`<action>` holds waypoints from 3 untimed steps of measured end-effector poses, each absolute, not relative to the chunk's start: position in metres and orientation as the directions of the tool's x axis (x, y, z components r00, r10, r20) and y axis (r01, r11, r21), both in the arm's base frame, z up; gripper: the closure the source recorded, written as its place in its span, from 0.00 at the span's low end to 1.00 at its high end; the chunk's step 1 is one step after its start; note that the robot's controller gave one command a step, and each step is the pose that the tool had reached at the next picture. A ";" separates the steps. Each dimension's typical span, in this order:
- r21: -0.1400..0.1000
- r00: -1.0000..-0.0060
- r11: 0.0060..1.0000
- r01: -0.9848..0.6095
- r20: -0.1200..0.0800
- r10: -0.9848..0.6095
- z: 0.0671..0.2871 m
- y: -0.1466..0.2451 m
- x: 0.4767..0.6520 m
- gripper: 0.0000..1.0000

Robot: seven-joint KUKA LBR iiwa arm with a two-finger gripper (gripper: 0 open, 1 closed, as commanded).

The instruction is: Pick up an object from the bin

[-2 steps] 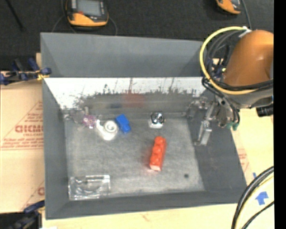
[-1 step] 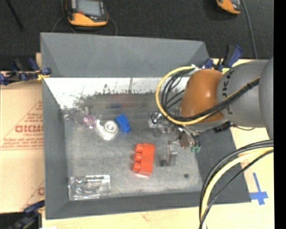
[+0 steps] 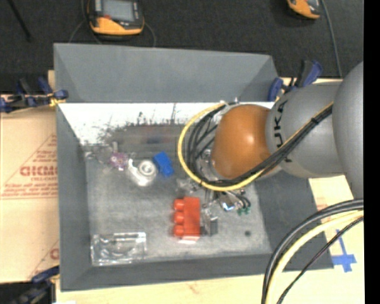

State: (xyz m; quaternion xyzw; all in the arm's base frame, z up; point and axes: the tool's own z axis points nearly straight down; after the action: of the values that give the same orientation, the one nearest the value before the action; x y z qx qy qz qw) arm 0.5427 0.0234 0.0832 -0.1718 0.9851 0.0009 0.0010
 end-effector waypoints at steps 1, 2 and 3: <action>-0.001 -0.864 0.864 -0.504 -0.001 -0.504 0.070 0.028 0.513 0.00; 0.000 -0.557 0.557 -0.830 0.000 -0.830 0.070 0.037 0.491 0.00; -0.001 -0.558 0.558 -0.830 -0.001 -0.830 0.070 0.037 0.491 1.00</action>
Offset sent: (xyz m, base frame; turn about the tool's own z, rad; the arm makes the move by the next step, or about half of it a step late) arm -0.0305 0.0059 -0.0132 -0.1859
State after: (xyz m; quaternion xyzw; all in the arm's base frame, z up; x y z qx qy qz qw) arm 0.4911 0.0368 0.0705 -0.4699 0.8827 -0.0003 0.0009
